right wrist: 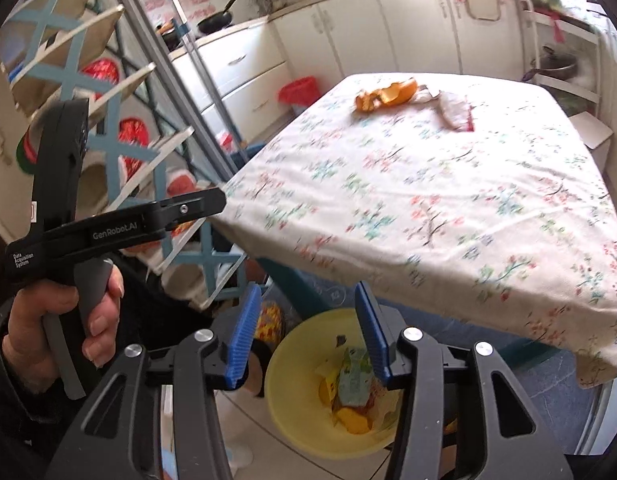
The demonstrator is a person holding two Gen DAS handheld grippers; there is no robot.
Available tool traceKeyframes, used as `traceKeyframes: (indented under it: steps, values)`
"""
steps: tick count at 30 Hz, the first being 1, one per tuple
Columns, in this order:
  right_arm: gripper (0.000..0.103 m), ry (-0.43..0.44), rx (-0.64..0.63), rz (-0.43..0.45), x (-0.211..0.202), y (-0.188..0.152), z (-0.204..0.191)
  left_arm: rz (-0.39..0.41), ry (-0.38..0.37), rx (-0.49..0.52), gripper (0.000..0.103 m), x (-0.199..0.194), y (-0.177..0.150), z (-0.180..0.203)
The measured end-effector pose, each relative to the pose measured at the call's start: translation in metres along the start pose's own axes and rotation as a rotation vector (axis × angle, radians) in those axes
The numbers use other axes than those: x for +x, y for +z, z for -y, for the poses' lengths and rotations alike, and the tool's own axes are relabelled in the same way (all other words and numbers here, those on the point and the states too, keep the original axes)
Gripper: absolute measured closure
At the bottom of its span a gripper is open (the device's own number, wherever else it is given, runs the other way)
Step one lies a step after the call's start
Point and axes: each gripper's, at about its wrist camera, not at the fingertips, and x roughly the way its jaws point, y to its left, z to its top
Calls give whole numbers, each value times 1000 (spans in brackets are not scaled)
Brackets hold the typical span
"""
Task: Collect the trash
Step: 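Move both tools back over the table toward the remaining peels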
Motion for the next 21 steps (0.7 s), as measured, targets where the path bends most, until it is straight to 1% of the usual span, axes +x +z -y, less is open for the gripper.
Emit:
traceKeyframes:
  steps: [3, 4, 7, 12, 16, 21]
  values:
    - [54, -14, 43, 15, -1, 10, 12, 4, -3, 11, 14, 7, 16, 2]
    - [52, -19, 57, 18, -1, 14, 15, 6, -5, 15, 14, 10, 22, 3]
    - [52, -28, 87, 17, 3, 30, 27, 2, -11, 25, 14, 23, 42, 7]
    - [52, -58, 56, 40, 10, 67, 36, -5, 4, 71, 14, 49, 78, 14]
    - [52, -50, 52, 42, 23, 98, 48, -30, 12, 100, 14, 79, 103, 17]
    - [52, -103, 68, 65, 43, 134, 71, -71, 30, 95, 14, 125, 130, 16]
